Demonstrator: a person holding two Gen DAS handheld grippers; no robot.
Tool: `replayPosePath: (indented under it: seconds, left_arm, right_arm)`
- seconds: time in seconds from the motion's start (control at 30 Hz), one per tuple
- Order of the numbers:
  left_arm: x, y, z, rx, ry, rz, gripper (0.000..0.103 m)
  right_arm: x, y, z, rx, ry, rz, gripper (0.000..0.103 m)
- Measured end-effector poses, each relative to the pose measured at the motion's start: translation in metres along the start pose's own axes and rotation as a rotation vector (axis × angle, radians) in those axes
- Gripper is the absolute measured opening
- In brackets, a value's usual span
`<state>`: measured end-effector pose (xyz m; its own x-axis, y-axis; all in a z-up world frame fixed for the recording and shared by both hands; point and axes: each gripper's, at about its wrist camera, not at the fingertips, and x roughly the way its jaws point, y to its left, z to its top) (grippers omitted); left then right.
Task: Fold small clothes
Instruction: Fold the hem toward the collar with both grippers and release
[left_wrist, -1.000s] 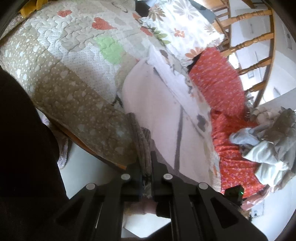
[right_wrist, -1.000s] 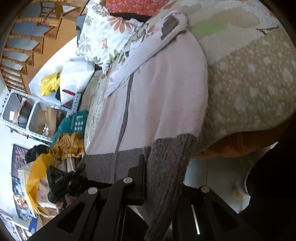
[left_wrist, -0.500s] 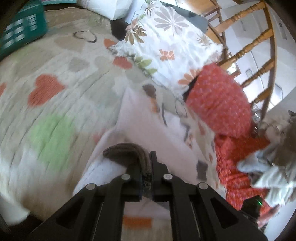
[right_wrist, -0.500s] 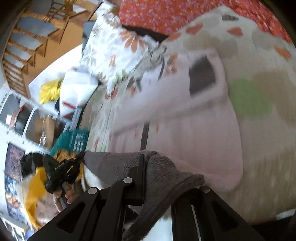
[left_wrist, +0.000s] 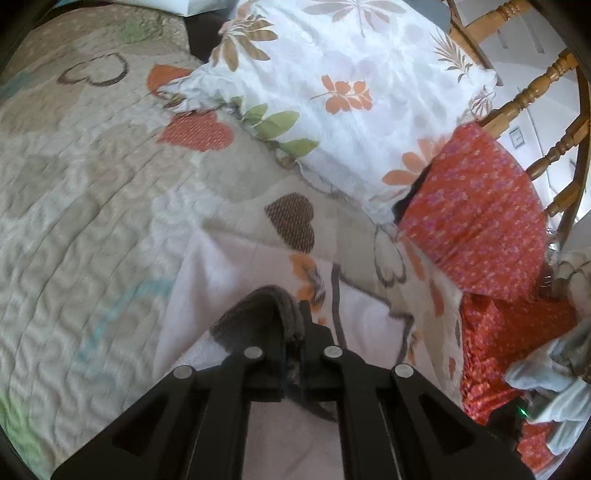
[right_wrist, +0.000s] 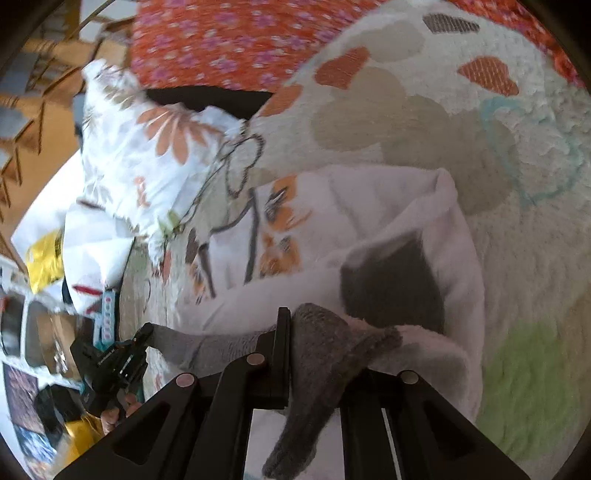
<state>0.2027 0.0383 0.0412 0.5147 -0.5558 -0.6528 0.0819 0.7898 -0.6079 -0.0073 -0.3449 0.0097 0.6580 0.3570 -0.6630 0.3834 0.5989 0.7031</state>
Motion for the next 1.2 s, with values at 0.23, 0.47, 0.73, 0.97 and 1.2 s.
replayPosePath:
  seconds: [0.23, 0.47, 0.73, 0.97, 1.2]
  left_arm:
    - [0.017, -0.012, 0.003, 0.039, -0.002, 0.068, 0.004]
    - [0.000, 0.012, 0.009, -0.026, -0.069, 0.113, 0.041]
    - [-0.004, -0.003, -0.004, 0.099, -0.026, 0.157, 0.048]
    - [0.012, -0.008, -0.021, 0.264, 0.044, 0.318, 0.068]
    - [0.029, 0.008, -0.024, 0.264, 0.111, 0.414, 0.004]
  right_arm:
    - [0.036, -0.032, 0.040, 0.155, 0.038, 0.126, 0.008]
    - [0.045, -0.060, 0.072, 0.298, -0.013, 0.256, 0.043]
    - [0.015, -0.041, 0.071, 0.220, -0.077, 0.217, 0.060]
    - [0.019, -0.024, 0.056, 0.131, -0.040, 0.134, 0.060]
    - [0.031, -0.010, 0.042, 0.067, -0.008, 0.093, 0.060]
